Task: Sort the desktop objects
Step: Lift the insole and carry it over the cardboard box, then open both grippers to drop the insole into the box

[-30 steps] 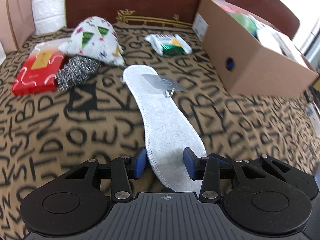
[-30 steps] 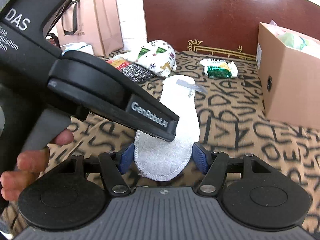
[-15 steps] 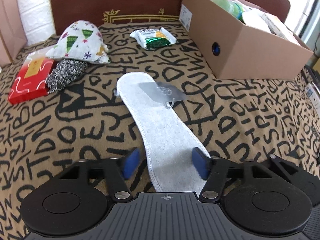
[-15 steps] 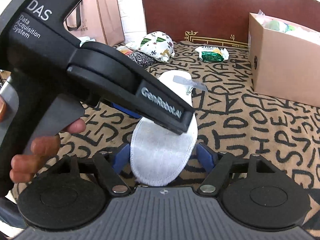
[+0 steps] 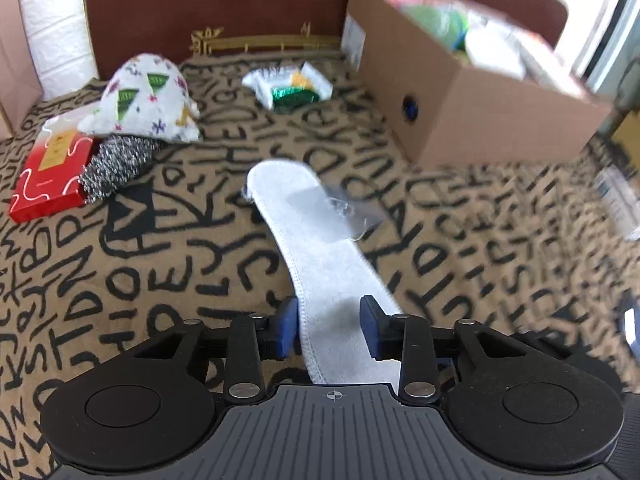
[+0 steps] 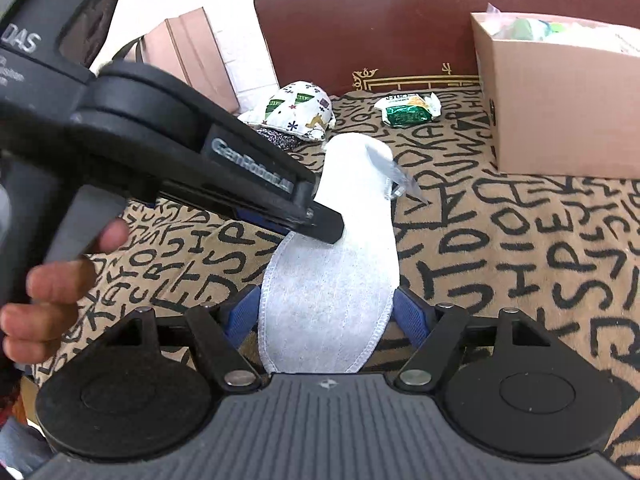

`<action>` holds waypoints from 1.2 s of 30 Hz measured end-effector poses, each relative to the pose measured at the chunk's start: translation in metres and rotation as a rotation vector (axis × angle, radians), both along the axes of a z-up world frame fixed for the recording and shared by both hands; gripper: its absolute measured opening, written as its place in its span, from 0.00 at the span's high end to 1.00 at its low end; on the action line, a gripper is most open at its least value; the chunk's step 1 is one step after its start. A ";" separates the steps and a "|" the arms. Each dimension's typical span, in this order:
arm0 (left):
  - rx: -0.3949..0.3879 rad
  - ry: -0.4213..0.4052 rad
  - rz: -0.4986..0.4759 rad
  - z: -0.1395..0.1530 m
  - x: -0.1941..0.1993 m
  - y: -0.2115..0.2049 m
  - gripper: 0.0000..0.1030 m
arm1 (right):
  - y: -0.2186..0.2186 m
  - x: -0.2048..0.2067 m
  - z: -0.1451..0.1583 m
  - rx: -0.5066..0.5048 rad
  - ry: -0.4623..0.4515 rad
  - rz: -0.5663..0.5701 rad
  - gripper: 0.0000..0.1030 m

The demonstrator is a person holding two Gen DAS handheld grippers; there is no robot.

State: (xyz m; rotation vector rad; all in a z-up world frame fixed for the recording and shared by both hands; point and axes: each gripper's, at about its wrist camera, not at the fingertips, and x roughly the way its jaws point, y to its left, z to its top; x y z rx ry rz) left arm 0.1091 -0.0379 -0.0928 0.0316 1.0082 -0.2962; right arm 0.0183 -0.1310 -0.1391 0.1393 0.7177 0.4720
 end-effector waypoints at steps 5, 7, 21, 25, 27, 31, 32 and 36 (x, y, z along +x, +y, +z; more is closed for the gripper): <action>0.027 -0.040 -0.004 0.012 -0.006 0.000 0.78 | 0.002 -0.003 0.004 -0.022 -0.013 -0.002 0.26; 0.024 -0.052 0.002 0.020 -0.009 0.002 0.80 | -0.003 -0.005 0.007 -0.004 -0.017 -0.002 0.26; 0.011 -0.199 -0.016 0.098 -0.020 -0.024 0.81 | -0.020 -0.016 0.066 -0.007 -0.208 -0.025 0.26; -0.006 -0.255 -0.043 0.120 -0.017 -0.040 0.80 | -0.030 -0.017 0.086 -0.023 -0.278 -0.048 0.26; -0.015 -0.280 -0.057 0.128 -0.013 -0.050 0.80 | -0.037 -0.014 0.093 -0.031 -0.304 -0.065 0.26; -0.015 -0.326 -0.097 0.139 0.000 -0.075 0.78 | -0.052 -0.003 0.103 -0.049 -0.345 -0.115 0.26; -0.021 -0.335 -0.109 0.141 0.004 -0.081 0.78 | -0.055 0.000 0.105 -0.056 -0.352 -0.127 0.26; -0.053 -0.344 -0.148 0.146 0.024 -0.100 0.78 | -0.075 0.014 0.110 -0.064 -0.365 -0.173 0.26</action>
